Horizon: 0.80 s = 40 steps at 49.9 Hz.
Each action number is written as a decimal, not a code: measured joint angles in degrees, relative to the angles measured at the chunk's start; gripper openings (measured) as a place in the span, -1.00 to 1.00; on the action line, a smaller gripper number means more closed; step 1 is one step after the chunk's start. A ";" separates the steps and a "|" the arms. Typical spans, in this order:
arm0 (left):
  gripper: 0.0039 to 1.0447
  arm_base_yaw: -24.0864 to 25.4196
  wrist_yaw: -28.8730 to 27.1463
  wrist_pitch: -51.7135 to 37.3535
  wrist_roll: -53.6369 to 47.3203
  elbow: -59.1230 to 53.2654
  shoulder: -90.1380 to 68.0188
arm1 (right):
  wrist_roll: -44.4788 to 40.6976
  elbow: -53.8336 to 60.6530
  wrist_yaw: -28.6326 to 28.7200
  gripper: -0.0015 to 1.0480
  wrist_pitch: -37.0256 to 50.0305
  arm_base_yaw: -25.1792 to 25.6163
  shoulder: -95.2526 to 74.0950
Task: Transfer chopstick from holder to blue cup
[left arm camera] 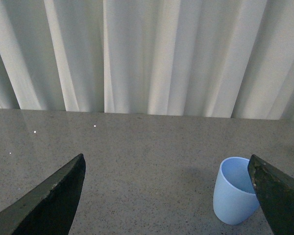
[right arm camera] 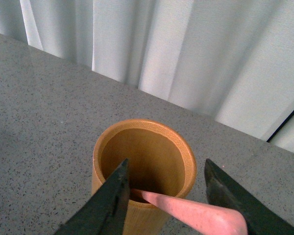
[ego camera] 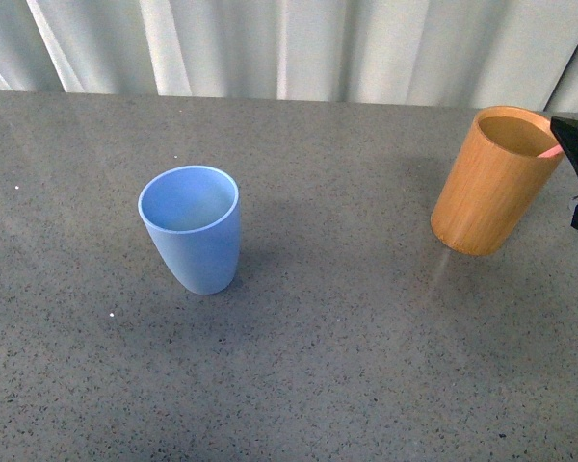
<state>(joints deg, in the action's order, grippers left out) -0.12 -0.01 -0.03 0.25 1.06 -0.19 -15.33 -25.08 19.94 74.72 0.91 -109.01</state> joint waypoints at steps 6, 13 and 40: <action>0.87 0.00 0.00 0.00 0.00 0.00 0.00 | 0.20 0.17 -0.17 -0.62 0.68 -0.07 0.11; 0.87 0.00 0.00 0.00 0.00 0.00 0.00 | 0.59 0.15 -0.11 -0.95 0.42 -0.09 2.21; 0.87 0.00 0.00 0.00 0.00 0.00 0.00 | 13.94 -7.21 -3.63 -0.95 -14.75 -1.33 19.82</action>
<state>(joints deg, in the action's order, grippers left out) -0.12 -0.01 -0.03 0.25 1.06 -0.19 -1.39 -32.29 16.32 59.96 -0.43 -89.19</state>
